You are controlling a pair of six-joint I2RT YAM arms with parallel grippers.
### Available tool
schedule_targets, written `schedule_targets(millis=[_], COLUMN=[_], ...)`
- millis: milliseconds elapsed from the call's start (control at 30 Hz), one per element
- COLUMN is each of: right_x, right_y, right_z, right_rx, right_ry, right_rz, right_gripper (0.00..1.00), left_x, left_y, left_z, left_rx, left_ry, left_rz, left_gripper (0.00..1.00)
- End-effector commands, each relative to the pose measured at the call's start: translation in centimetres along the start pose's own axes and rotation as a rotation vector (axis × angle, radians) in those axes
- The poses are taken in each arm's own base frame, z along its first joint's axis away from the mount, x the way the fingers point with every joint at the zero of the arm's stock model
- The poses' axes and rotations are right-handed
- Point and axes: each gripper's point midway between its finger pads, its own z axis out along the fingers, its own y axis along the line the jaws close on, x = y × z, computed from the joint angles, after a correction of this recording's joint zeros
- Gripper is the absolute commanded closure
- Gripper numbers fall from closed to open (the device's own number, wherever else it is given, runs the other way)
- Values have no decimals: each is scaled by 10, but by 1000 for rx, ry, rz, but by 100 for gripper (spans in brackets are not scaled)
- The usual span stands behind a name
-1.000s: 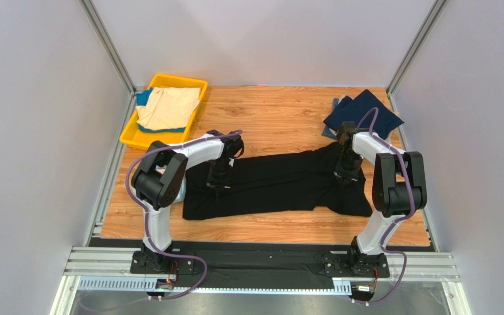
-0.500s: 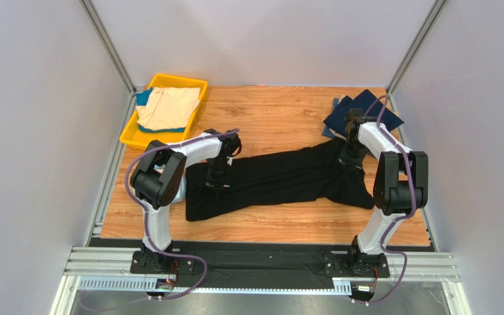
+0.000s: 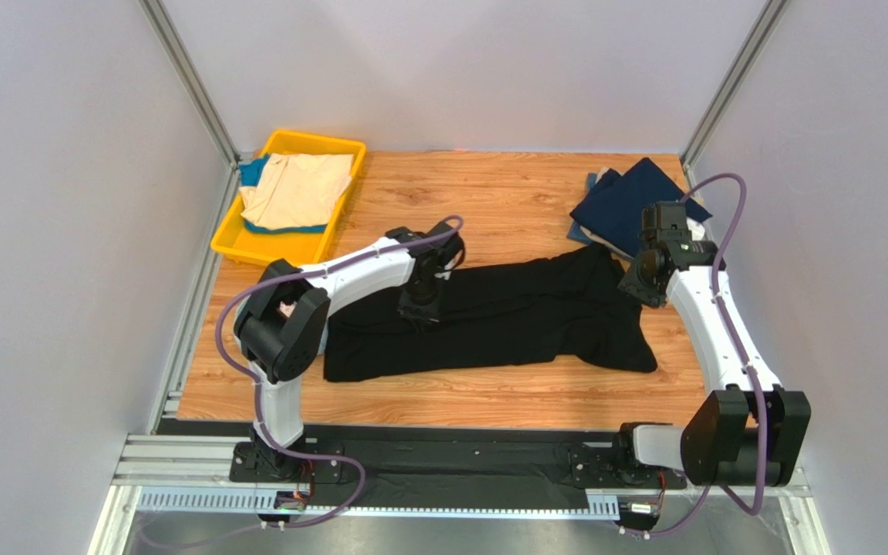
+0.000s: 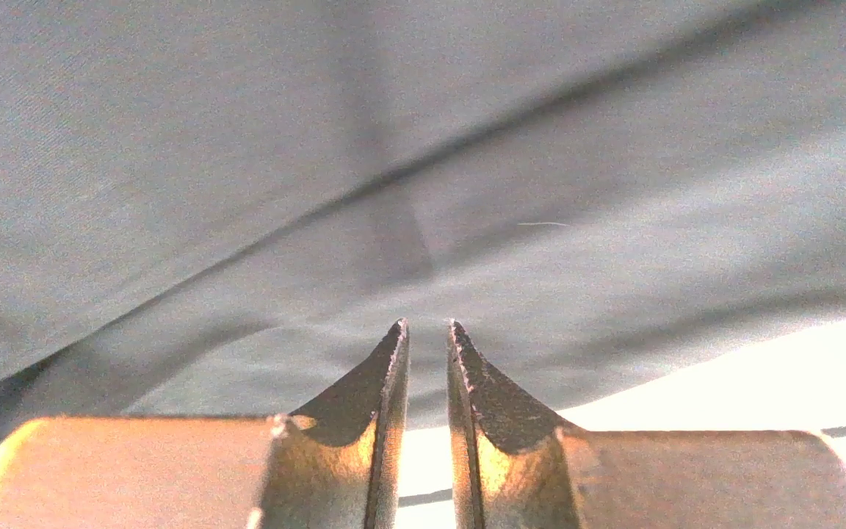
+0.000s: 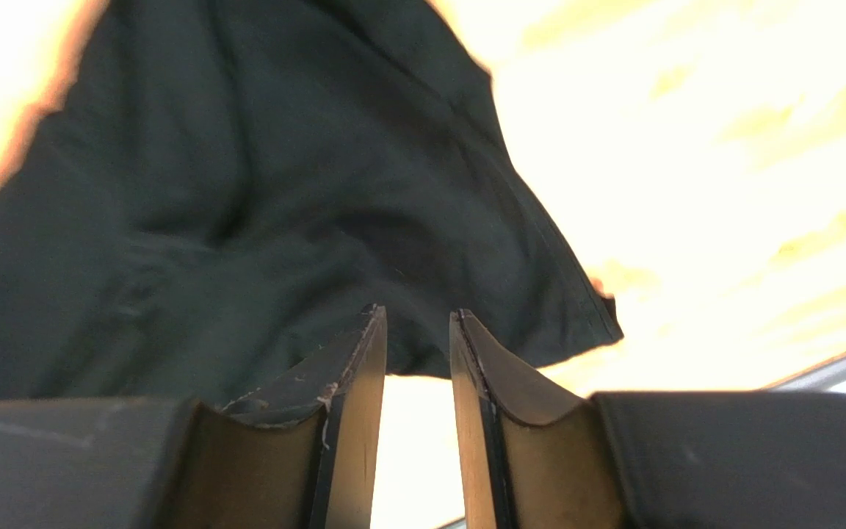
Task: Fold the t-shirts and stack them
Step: Fold the other side of the tshirt into a rectangle
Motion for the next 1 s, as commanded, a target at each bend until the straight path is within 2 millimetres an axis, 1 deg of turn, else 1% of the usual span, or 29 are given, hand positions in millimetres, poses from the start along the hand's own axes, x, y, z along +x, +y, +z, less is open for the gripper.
schedule_targets(millis=[0, 33, 67, 100, 133, 167, 200, 267, 300, 367, 400, 467, 500, 533, 567, 600, 633, 700, 733, 867, 900, 933, 967], right_x=[35, 40, 45, 53, 60, 64, 75, 82, 88, 88, 93, 96, 95, 93, 90, 87, 83, 75, 71, 59, 52, 51, 49], right_y=[-9, -11, -14, -20, -21, -22, -17, -16, -19, -21, -25, -31, -34, -39, -42, -45, -51, -57, -61, -63, -62, -62, -61], right_z=[27, 33, 39, 51, 58, 64, 72, 82, 89, 95, 100, 103, 105, 106, 106, 106, 108, 110, 112, 120, 121, 122, 123], right_rx=[39, 52, 72, 116, 126, 124, 98, 90, 114, 130, 153, 177, 181, 187, 187, 191, 197, 207, 213, 210, 207, 211, 206], right_ry=[92, 111, 130, 164, 199, 236, 301, 336, 353, 367, 389, 412, 408, 405, 398, 392, 386, 370, 367, 353, 341, 340, 337], right_rz=[23, 23, 22, 13, 22, 39, 47, 77, 77, 79, 72, 89, 100, 123, 131, 141, 162, 175, 197, 244, 255, 257, 260], right_gripper=[67, 67, 67, 72, 76, 82, 100, 100, 100, 100, 100, 100, 100, 100, 100, 100, 100, 100, 100, 100, 100, 100, 100], left_x=[-18, -10, -10, -12, -7, -5, -3, 1, 6, 10, 14, 18, 24, 23, 25, 29, 32, 36, 37, 42, 44, 49, 51], left_y=[-47, -56, -60, -65, -68, -70, -71, -68, -66, -60, -55, -54, -44, -42, -37, -25, -18, 2, 6, 16, 17, 20, 21], left_z=[7, 22, 27, 34, 46, 51, 58, 67, 72, 76, 79, 75, 81, 75, 75, 74, 75, 74, 74, 76, 77, 80, 81], left_rx=[64, 59, 56, 67, 69, 81, 89, 79, 73, 52, 48, 84, 94, 115, 122, 113, 96, 33, 24, 7, 3, -6, -4], left_ry=[-42, -4, -2, -6, 19, 29, 32, 44, 54, 58, 72, 79, 87, 75, 80, 84, 88, 88, 89, 94, 99, 110, 109], left_rz=[83, 109, 112, 115, 115, 104, 100, 92, 86, 74, 58, 17, -17, -50, -70, -93, -98, -110, -112, -125, -128, -134, -137], left_gripper=[77, 79, 81, 90, 95, 98, 100, 100, 100, 100, 100, 100, 100, 100, 100, 100, 100, 100, 100, 100, 100, 100, 100])
